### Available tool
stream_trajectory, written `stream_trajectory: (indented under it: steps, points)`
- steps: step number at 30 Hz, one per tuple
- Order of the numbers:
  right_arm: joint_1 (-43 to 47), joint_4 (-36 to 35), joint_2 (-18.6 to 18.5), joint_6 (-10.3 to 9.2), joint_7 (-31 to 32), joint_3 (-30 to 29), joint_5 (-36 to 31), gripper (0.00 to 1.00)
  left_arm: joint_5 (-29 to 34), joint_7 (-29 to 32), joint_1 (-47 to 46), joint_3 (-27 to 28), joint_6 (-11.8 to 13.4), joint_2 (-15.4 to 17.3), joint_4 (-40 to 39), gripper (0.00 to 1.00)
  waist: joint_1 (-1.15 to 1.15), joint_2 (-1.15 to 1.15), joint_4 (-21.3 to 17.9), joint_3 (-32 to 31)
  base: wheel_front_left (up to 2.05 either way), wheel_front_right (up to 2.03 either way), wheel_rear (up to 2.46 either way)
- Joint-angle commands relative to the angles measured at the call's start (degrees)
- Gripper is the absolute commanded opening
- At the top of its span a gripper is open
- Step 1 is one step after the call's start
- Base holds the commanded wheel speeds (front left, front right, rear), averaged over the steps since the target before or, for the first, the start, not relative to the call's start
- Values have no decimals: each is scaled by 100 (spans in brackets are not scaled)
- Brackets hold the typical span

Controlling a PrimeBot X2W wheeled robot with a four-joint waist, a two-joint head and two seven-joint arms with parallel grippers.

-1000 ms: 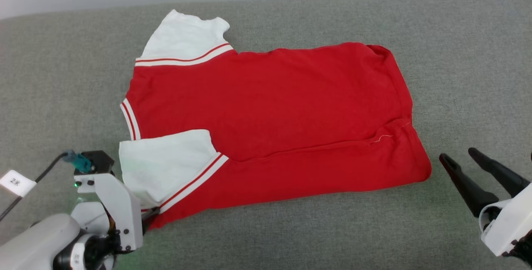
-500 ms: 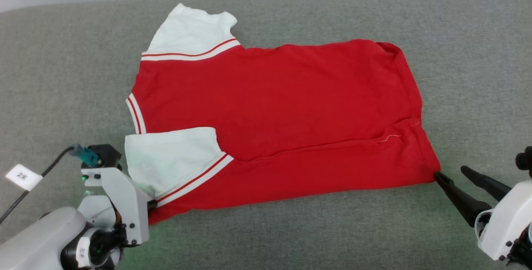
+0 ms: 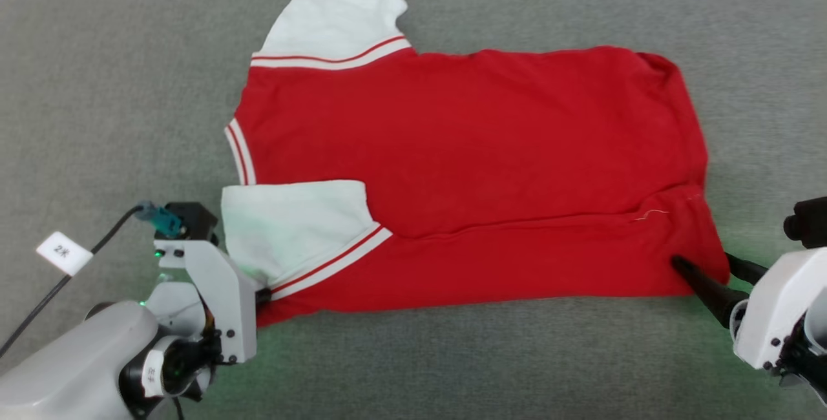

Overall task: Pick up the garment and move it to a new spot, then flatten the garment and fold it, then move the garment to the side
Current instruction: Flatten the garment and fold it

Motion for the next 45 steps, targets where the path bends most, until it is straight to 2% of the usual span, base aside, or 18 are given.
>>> stream_trajectory:
  steps: [1, 10, 11, 12, 21, 30, 35, 45]
  points:
    - [-96, 123, 13, -6, 13, 2, 11, 100, 44, -18, 53, -148, -29, -335, 147, 0, 0, 0, 119, 121, 0, 0, 0]
    - [-386, 1033, 33, -7, 153, 292, 57, 100, 101, -77, -67, -151, -169, -510, 362, 0, 0, 0, 283, 262, 0, 0, 0]
    - [-398, 1136, 9, -7, 208, 340, 27, 94, 95, -81, -77, -143, -179, -521, 388, 0, 0, 0, 293, 269, 0, 0, 0]
    - [-414, 1220, -9, -8, 260, 380, 11, 0, 94, -75, -91, -141, -194, -537, 415, 0, 0, 0, 305, 274, 0, 0, 0]
    - [-445, 1431, -178, -8, 564, 422, 188, 0, 31, -34, -113, -120, -292, -526, 575, 0, 0, 0, 305, 215, 0, 0, 0]
    - [-303, 1209, -285, -8, 749, 301, 276, 0, -119, 166, 4, -49, -189, -217, 207, 0, 0, 0, 254, -66, 0, 0, 0]
    - [-181, 928, -351, -8, 914, 287, 312, 0, -196, 256, 88, -10, -41, 42, -158, 0, 0, 0, 240, -242, 0, 0, 0]
    - [234, 324, -422, -7, 1300, 82, 384, 0, -293, 375, 333, 26, 453, 498, -1022, 0, 0, 0, 269, -524, 0, 0, 0]
